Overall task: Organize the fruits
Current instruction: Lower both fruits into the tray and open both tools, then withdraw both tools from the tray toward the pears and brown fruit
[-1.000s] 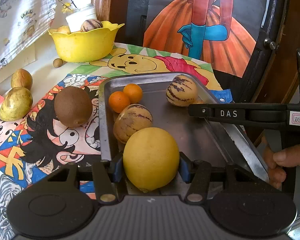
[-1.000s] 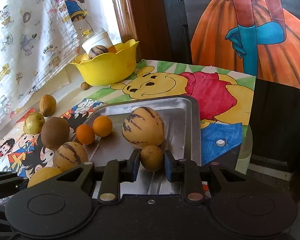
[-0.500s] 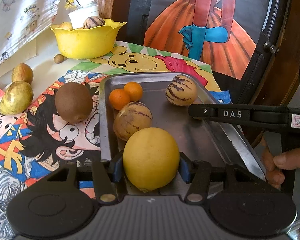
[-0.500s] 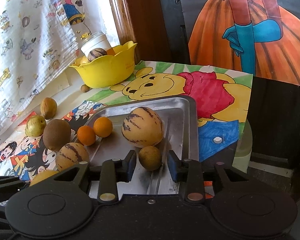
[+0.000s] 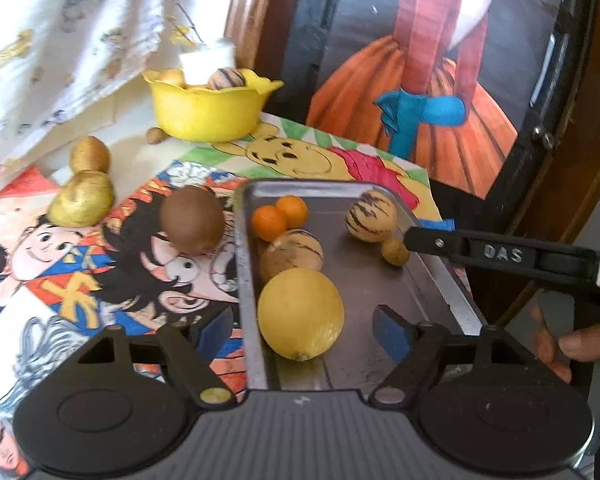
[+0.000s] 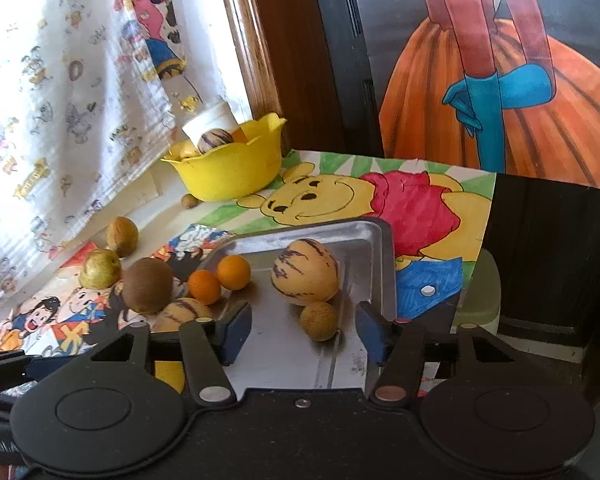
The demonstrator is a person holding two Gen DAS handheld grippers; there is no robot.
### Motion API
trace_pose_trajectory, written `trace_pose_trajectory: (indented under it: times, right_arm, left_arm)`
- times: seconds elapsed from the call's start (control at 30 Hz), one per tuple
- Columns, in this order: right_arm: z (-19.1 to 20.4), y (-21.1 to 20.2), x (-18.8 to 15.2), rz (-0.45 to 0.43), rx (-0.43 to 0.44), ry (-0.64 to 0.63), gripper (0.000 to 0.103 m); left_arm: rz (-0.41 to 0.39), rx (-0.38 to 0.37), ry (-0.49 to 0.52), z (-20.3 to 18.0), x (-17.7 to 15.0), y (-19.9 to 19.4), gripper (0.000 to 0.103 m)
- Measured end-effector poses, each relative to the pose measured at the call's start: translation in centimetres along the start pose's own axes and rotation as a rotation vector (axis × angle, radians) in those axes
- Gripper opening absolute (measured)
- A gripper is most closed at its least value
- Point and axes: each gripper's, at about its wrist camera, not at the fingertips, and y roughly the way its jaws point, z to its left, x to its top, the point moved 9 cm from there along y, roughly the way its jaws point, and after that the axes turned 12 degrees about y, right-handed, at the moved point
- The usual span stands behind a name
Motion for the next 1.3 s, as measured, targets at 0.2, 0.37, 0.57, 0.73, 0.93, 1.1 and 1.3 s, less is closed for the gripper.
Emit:
trace_pose_trajectory:
  times: [0.2,0.37,0.57,0.73,0.93,1.1,1.3]
  right_arm:
    - [1.0,-2.6,-0.1,-0.031,0.01,-0.017,0.081]
    - [2.1,-4.5,-0.6,-0.043,0.022,-0.038,0.092]
    - [3.6,-6.4,-1.9,-0.028,0.039,-0.072,0.102]
    - [4.3,-7.6,-3.6,0.012,0.041,-0.098,0.102]
    - [5.0,-8.8,-6.3,0.069,0.043,-0.114,0.102]
    - [6.0,-9.6,-8.5,0.129,0.063,-0.127,0.102]
    - [8.0,-9.7,-11.2,0.205,0.087,-0.165,0.102]
  left_arm:
    - [-0.026,0.059,-0.07,1.7,-0.1,-2.7,0.098]
    - [-0.046,0.128,-0.102,3.3,-0.3,-4.7,0.102]
    - [-0.032,0.187,-0.128,4.6,-1.1,-6.8,0.102]
    - [0.023,0.247,-0.125,5.4,-2.5,-7.8,0.102]
    - [0.065,0.286,-0.158,6.3,-4.3,-9.0,0.102]
    - [0.105,0.305,-0.187,6.6,-6.1,-9.9,0.102]
    - [0.152,0.344,-0.23,7.4,-8.4,-11.1,0.102]
